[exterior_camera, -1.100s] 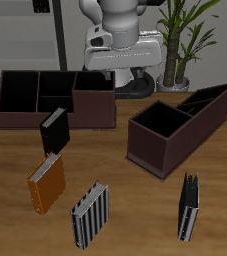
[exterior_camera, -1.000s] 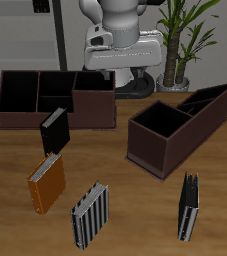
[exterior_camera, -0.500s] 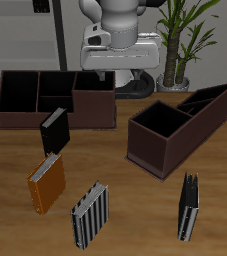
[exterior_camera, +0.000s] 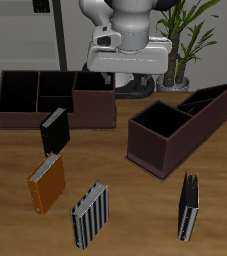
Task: Place the left striped book into the back desk caddy's left compartment
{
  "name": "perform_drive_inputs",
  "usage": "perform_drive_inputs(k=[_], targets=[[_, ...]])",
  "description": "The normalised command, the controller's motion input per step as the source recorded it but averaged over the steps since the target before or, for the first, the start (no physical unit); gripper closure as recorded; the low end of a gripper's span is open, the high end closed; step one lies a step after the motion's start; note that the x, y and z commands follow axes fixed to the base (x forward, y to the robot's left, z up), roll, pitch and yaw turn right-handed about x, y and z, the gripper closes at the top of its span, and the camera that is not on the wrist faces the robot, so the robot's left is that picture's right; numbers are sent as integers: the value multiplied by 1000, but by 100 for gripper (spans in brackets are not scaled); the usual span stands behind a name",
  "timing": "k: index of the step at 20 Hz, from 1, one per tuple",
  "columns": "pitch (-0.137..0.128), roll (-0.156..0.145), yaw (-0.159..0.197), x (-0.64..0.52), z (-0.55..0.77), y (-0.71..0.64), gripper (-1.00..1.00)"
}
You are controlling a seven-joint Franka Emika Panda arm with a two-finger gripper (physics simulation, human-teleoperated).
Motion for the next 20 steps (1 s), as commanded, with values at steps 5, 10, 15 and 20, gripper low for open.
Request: perform_drive_inputs(k=[5, 10, 15, 20], targets=[[-18, -50, -25, 304, 156, 180, -100], [-29, -20, 0, 257, 98, 280, -100], [-24, -35, -1, 368, 57, 394, -100], [-20, -15, 5, 275, 52, 375, -100]])
